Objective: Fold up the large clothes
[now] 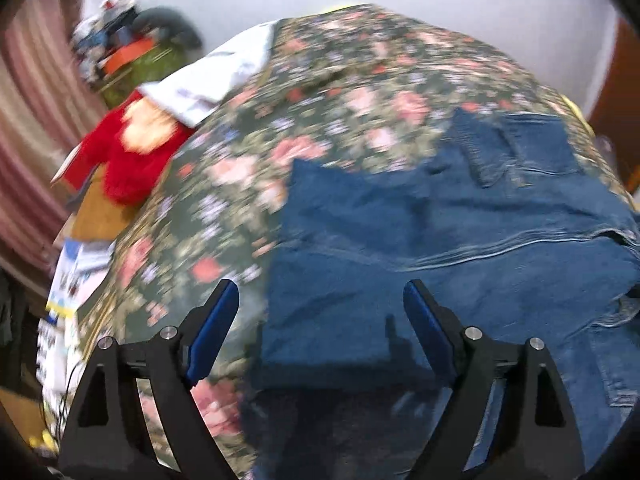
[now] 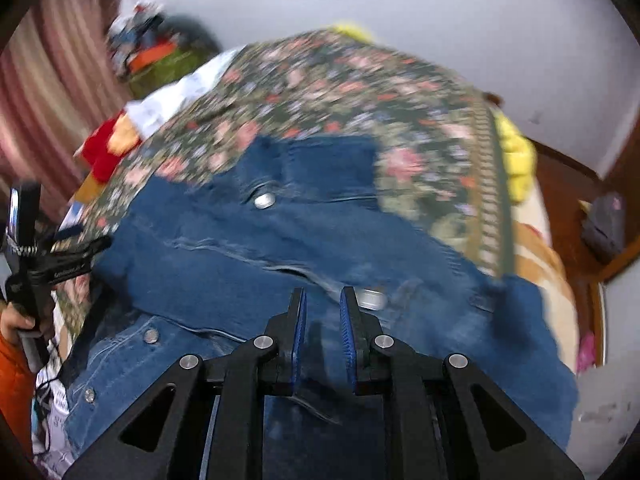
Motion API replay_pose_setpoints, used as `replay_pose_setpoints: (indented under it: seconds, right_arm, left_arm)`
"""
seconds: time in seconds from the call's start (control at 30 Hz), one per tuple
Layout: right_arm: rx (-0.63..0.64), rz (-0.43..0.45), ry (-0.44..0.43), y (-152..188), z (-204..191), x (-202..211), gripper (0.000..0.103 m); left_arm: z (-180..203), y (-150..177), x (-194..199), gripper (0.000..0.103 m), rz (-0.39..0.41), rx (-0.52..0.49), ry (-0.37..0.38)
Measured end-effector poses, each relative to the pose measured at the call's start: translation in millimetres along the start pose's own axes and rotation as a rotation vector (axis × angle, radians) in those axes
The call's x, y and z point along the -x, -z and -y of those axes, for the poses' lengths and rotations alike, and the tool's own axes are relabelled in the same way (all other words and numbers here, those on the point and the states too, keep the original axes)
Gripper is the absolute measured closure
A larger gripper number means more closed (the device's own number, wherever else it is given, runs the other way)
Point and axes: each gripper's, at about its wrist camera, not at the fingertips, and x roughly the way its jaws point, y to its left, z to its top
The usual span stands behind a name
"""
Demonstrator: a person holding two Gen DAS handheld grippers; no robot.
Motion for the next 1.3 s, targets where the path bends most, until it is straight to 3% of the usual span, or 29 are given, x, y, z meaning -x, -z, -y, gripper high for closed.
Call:
replay_pose_setpoints:
  seconds: [0.23,0.4,0.53,0.67,0.87,1.17,1.3]
  right_arm:
    - [0.028,-0.22,-0.025,-11.2,-23.5,-79.5,0.09]
    - [0.153,-0.194,-0.015,-5.9,-31.0,-83.5,0.09]
    - [0.216,-0.167,-0.005,-0.4,-32.7,-83.3,0.09]
    - [0.223,-0.172,0.023,-3.5,-29.9,-82.0,0.09]
    - [0.261,-0.161,0.135,6.4,-25.3,-71.6,0.09]
    - [0.257,-0.154,0.188,15.5,-24.4,-56.4,0.089]
    - [0.209,-0.1,0.199,22.9,-21.3,-25.9,0.089]
  left_arm:
    - [37.5,-12.3,-40.7,0.018,-0.074,-0.052,0.061]
    - [47.6,1.8,-71.7,0.017,-0.145,-0.081,0.058]
    - [45.6,8.8,-73.9,0.015,-0.106,-0.071,0.066]
    - [46.9,11.3,-72.6,0.015,-0.082,-0.091,0.064]
    - [43.8,18.7,-64.7,0.015,-0.092,-0.088,0.054]
    - [33.8,36.3,-45.7,0.014,-0.146,-0.087,0.023]
    - [32.3,36.5,-30.8,0.015,-0.154,-0.109,-0.037]
